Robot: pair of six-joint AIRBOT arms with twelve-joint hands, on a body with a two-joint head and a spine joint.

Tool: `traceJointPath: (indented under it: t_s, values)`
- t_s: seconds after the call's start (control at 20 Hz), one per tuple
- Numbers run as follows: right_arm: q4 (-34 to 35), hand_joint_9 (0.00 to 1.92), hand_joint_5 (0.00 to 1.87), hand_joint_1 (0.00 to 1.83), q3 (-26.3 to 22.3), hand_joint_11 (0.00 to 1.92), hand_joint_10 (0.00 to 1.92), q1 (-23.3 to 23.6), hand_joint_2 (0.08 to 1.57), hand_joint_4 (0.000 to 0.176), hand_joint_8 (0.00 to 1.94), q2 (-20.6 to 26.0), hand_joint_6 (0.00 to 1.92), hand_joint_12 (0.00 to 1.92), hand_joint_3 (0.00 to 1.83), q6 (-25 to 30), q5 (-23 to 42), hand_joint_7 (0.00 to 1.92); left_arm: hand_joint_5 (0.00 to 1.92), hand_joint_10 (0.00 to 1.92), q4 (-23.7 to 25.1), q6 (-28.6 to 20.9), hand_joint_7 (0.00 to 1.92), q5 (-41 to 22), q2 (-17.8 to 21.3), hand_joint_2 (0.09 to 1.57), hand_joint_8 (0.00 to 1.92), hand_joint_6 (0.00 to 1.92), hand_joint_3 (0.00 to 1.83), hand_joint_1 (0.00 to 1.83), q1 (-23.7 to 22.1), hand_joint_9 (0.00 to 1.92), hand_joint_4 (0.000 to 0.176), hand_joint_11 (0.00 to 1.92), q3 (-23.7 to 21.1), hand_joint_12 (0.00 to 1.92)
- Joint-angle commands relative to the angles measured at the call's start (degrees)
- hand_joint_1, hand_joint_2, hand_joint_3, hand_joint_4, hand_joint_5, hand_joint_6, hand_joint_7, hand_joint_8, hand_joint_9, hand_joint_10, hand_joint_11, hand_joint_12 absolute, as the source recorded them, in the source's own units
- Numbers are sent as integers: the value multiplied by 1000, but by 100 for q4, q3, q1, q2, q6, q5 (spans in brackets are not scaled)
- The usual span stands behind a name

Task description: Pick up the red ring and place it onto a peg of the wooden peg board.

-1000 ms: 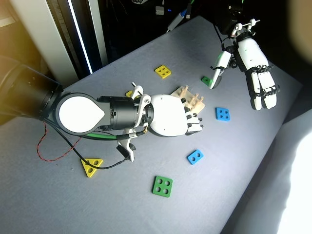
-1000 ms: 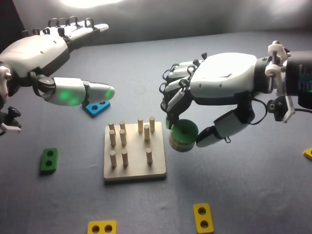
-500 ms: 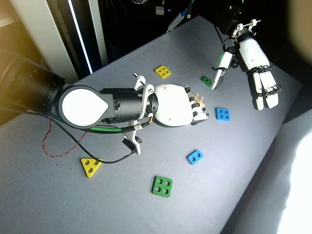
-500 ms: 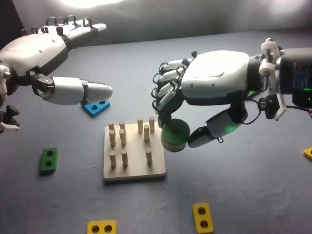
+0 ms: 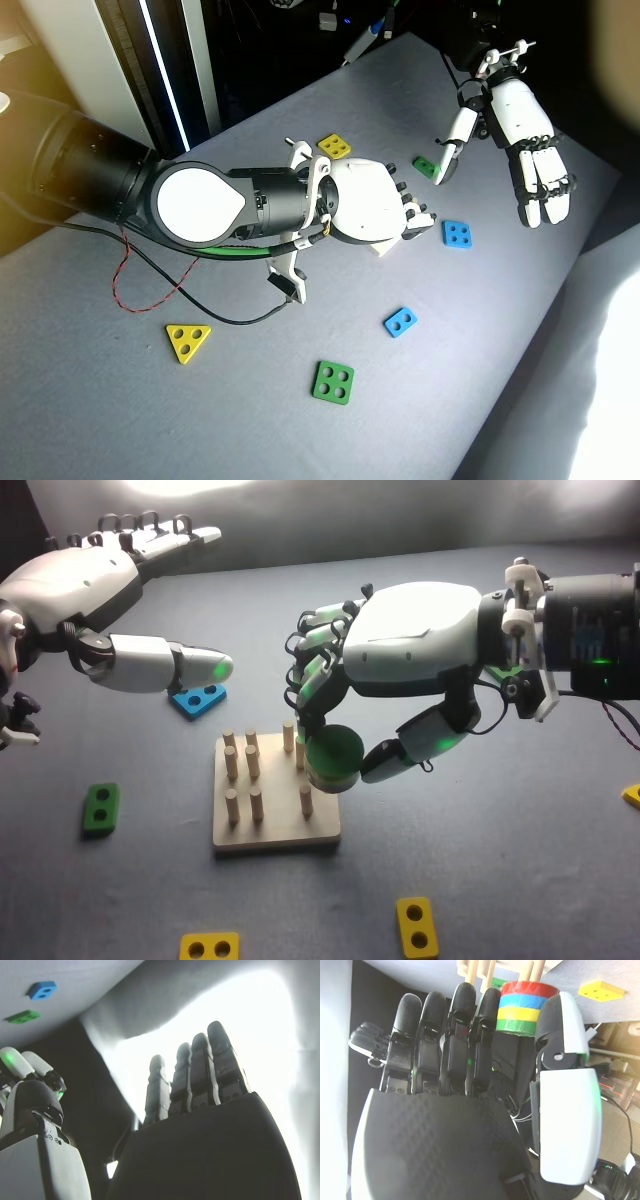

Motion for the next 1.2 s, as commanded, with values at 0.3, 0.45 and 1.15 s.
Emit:
traceJointPath:
  t_s: [0.3,0.45,1.15]
  values:
    - [213,231,1026,1129,119,96,908,107,1092,0,290,-209,932,1611,0,-15,319,667,97,3,47,-5,44,-661,-27,989,1,0,0,462,-103,53,156,0,36,337]
    - [211,221,1025,1130,160,105,944,103,1092,0,295,-264,931,1609,0,-15,316,658,98,4,59,-5,52,-655,-27,988,2,1,0,462,-114,65,161,0,37,385]
    - [144,222,999,1141,303,63,796,41,1104,0,308,-456,966,1503,2,-15,226,623,95,2,124,-5,46,-634,-35,993,1,1,0,460,-174,65,156,0,38,369]
